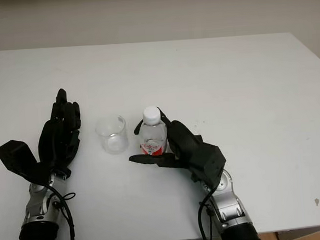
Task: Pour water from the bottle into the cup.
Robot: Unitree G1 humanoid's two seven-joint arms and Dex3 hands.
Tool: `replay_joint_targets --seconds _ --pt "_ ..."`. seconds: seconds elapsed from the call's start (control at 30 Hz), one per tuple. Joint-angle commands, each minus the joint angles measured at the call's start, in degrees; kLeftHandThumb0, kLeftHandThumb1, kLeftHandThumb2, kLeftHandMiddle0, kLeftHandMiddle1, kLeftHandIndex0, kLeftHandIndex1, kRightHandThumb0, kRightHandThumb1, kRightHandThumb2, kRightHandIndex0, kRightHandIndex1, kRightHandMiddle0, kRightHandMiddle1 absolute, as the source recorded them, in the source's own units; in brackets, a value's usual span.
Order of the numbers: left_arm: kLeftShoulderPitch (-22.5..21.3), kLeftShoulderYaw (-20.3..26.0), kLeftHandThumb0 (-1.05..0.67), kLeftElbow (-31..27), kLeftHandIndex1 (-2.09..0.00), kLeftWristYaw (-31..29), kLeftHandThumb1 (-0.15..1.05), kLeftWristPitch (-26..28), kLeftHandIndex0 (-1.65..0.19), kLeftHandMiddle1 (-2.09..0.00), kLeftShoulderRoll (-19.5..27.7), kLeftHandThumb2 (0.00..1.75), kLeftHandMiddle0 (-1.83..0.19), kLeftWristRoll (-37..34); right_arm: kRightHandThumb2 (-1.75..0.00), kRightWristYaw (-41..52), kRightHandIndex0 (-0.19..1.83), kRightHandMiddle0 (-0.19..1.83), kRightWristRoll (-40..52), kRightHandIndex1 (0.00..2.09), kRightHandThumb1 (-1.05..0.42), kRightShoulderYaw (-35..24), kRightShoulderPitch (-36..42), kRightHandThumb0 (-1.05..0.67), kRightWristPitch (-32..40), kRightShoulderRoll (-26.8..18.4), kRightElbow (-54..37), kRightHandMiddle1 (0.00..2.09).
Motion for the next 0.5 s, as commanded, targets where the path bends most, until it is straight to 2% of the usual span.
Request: replay_joint_targets --seconds 0.0,0.07,0.1,0.13,0.23,0.47 --pt "-0.80 -0.06 -0.72 -0.38 -0.05 -0.15 1.05 -0.34 0.17 -0.06 0.32 0.46 0.16 0.08 -0.15 -1.18 1.32 0.87 -1.61 2.09 -1.03 0.48 -0.57 -0.48 -0.65 -0.63 0.15 2.09" --pt "-0.74 -0.03 -0.73 -0.32 -0.05 -0.34 1.05 -0.36 0.18 -0.05 0.55 0.45 0.16 0.13 -0.24 -2.56 1.64 1.15 -2.77 2.09 -1.04 0.56 -0.80 -0.46 -0.40 -0.42 -0.10 2.09" --pt "-0.67 -0.02 -0.73 -0.35 -0.05 -0.27 1.05 -0.37 0.18 -0.06 0.65 0.45 0.16 0.25 -0.28 -3.36 1.74 1.30 -2.85 2.09 -1.05 0.39 -0.87 -0.46 -0.18 0.00 -0.17 2.09" --pt "-0.57 0.00 -0.73 -0.52 -0.06 -0.28 1.05 -0.25 0.17 -0.06 0.77 0.46 0.16 0.28 -0.32 -4.16 1.79 1.49 -2.75 2.09 -1.05 0.19 -0.92 -0.45 0.26 0.54 -0.28 2.09" --pt "-0.29 0.02 -0.73 -1.12 -0.06 -0.08 1.05 0.26 0.17 -0.06 1.11 0.46 0.16 0.46 -0.39 -6.33 1.83 1.76 -3.06 2.09 -1.05 -0.09 -1.85 -0.41 0.87 1.28 -0.24 2.09" --pt "0.09 0.14 -0.74 -1.65 -0.06 -0.29 1.05 1.15 0.15 -0.06 1.49 0.44 0.15 0.01 -0.46 -13.02 1.83 1.75 -5.83 2.09 -1.05 -1.34 -11.37 -0.37 0.30 1.90 6.56 2.09"
